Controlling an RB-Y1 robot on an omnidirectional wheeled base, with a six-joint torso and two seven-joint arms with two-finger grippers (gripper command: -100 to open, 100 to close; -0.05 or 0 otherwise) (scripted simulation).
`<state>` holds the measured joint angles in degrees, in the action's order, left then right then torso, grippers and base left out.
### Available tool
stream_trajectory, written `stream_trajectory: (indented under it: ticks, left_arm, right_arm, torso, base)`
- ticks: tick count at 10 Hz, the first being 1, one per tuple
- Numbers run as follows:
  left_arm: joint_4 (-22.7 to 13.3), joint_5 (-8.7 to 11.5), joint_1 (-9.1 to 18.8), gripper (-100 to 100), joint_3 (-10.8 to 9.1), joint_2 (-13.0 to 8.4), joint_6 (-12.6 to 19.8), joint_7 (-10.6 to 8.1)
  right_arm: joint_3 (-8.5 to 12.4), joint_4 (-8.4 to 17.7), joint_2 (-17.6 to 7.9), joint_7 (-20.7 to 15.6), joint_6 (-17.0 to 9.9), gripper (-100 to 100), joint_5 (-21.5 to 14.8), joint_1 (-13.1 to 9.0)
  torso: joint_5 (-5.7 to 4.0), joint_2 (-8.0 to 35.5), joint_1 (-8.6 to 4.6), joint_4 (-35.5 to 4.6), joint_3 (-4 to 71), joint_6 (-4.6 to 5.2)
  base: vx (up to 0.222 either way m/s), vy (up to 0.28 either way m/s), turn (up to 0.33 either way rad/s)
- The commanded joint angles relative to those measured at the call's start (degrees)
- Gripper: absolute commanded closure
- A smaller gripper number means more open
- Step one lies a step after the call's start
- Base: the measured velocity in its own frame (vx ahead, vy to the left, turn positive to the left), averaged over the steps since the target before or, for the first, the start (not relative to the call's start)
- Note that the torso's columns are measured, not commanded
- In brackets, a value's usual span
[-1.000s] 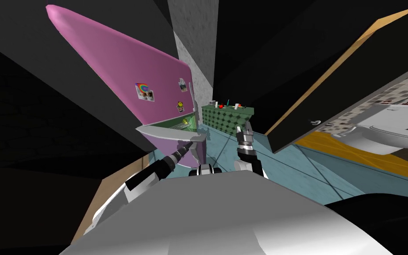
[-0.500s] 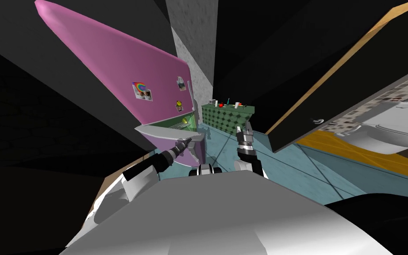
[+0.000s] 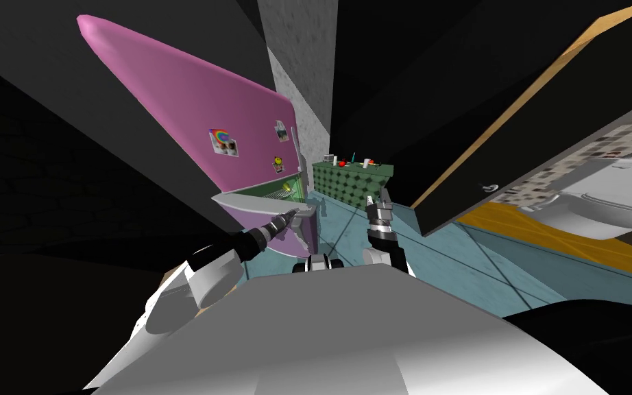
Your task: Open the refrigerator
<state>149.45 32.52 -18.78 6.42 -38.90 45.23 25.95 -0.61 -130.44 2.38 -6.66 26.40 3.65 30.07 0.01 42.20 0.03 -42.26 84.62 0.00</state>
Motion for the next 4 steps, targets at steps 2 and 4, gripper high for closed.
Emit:
stream_trajectory:
  ticks: [2, 4]
  left_arm:
    - [0.0, 0.0, 0.0, 0, 0.0, 0.0, 0.0, 0.0]
    - [0.0, 0.0, 0.0, 0, 0.0, 0.0, 0.0, 0.0]
  right_arm:
    - [0.0, 0.0, 0.0, 0.0, 0.0, 0, 0.0, 0.0]
    - [0.0, 0.0, 0.0, 0.0, 0.0, 0, 0.0, 0.0]
  torso:
    - [-0.01, 0.1, -0.03, 0.0, 0.0, 0.0]
    - [-0.01, 0.1, -0.03, 0.0, -0.1, 0.0]
  base:
    - [0.0, 0.0, 0.0]
    - [0.0, 0.0, 0.0]
